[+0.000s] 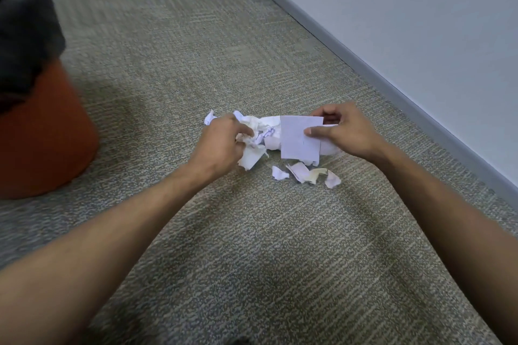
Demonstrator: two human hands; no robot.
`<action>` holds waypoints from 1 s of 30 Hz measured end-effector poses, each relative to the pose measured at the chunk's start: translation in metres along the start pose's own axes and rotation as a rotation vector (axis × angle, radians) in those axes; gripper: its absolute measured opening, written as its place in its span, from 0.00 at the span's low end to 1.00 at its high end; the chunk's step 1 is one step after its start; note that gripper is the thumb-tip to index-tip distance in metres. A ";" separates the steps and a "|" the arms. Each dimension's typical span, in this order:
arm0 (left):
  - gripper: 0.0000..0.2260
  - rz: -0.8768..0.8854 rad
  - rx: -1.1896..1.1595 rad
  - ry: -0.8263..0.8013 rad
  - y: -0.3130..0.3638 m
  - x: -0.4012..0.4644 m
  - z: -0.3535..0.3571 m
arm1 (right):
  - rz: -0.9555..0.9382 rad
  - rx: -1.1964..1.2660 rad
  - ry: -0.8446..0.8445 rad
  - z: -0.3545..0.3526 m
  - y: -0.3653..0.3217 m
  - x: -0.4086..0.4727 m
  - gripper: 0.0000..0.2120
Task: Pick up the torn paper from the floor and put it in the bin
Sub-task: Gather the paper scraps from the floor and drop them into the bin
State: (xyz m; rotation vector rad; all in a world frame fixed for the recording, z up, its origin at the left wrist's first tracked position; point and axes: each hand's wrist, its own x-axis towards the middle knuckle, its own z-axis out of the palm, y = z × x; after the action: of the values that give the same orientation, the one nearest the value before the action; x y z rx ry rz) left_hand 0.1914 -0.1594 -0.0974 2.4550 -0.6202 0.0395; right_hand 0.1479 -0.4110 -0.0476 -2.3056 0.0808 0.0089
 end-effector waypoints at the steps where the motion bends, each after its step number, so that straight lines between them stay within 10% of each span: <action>1: 0.14 0.014 0.008 0.018 0.000 -0.002 -0.010 | -0.026 0.019 0.014 0.001 -0.011 0.001 0.06; 20: 0.14 -0.028 0.208 0.628 -0.022 -0.064 -0.283 | -0.598 0.239 0.303 0.039 -0.293 0.025 0.08; 30: 0.13 -0.243 0.344 0.619 -0.086 -0.100 -0.340 | -0.705 0.202 0.155 0.106 -0.391 0.061 0.09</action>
State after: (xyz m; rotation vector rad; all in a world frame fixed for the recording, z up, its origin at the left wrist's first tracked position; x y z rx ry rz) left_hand 0.1792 0.1352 0.1172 2.6171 -0.0413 0.8322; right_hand 0.2345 -0.0741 0.1686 -2.0168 -0.6233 -0.5128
